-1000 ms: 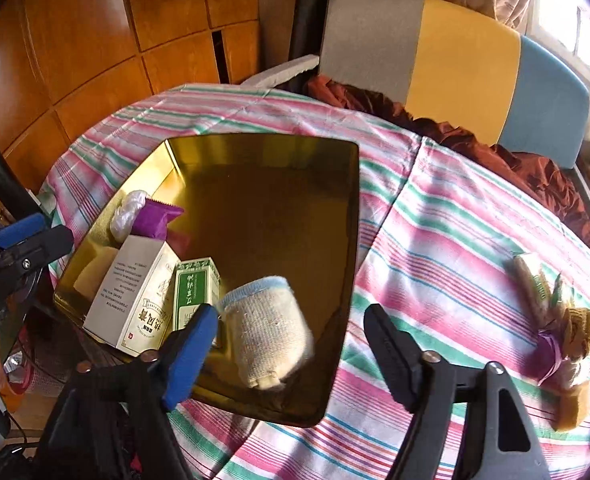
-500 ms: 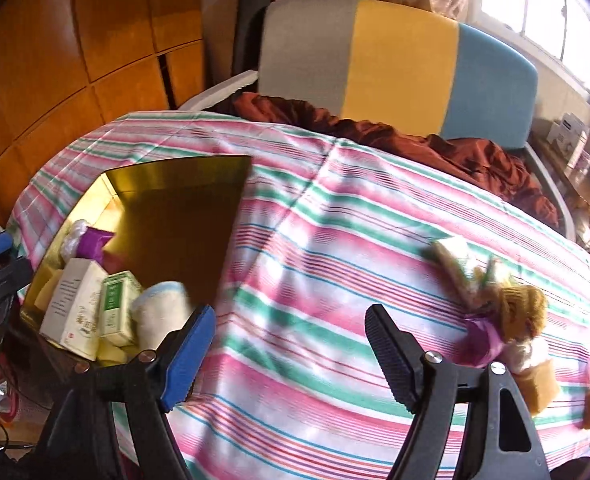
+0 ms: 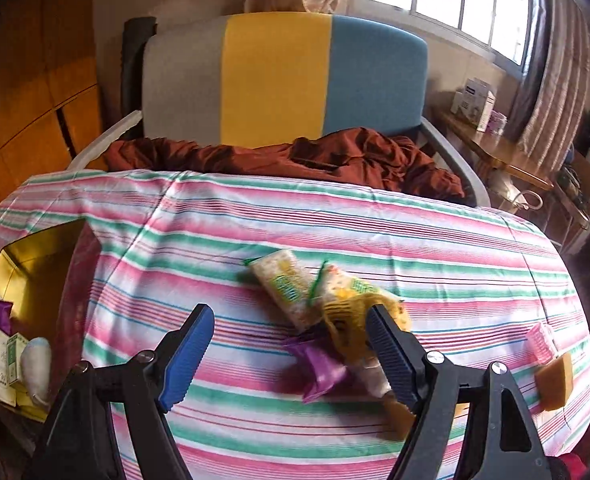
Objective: Organize objects
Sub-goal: 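Move both tools to the pile and grasp another purple packet with the left tool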
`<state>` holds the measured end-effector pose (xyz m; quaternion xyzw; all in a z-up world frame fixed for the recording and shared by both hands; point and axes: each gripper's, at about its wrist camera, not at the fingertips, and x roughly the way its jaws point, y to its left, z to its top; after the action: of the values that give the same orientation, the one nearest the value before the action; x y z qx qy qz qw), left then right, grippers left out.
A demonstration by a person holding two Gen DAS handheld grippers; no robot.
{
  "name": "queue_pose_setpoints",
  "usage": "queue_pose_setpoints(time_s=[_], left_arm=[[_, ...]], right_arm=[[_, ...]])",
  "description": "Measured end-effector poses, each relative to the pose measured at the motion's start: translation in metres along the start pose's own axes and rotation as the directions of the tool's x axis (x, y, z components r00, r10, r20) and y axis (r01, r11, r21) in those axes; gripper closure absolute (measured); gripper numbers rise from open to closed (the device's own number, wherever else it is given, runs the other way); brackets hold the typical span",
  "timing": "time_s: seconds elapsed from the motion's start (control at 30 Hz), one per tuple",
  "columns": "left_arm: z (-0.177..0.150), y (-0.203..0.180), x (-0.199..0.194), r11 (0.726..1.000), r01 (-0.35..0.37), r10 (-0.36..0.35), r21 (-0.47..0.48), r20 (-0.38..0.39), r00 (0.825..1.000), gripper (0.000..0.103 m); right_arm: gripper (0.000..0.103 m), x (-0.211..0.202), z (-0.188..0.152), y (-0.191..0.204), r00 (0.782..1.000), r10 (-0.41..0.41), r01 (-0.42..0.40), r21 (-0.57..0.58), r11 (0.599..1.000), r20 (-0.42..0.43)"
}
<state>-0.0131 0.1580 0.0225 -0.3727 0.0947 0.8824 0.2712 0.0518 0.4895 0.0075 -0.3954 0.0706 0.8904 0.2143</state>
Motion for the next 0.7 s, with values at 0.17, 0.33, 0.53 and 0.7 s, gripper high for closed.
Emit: queue_pose_setpoints(time_s=[0.17, 0.33, 0.53, 0.7], left_arm=[[0.007, -0.027, 0.012, 0.997, 0.054, -0.053, 0.046, -0.025, 0.998, 0.0], [0.013, -0.054, 0.03, 0.99, 0.129, -0.125, 0.057, -0.067, 0.99, 0.0], [0.016, -0.086, 0.059, 0.976, 0.214, -0.206, 0.037, -0.155, 0.966, 0.001], [0.013, -0.109, 0.079, 0.97, 0.237, -0.221, 0.048, -0.215, 0.951, 0.001]], right_arm=[[0.021, 0.015, -0.005, -0.048, 0.999, -0.047, 0.046, 0.163, 0.986, 0.005], [0.02, 0.021, -0.019, -0.112, 0.998, -0.066, 0.066, 0.461, 0.885, -0.014], [0.019, 0.029, -0.033, -0.142, 0.998, -0.004, 0.041, 0.603, 0.797, -0.062], [0.019, 0.037, -0.031, -0.134, 0.996, 0.044, 0.008, 0.576, 0.817, -0.077]])
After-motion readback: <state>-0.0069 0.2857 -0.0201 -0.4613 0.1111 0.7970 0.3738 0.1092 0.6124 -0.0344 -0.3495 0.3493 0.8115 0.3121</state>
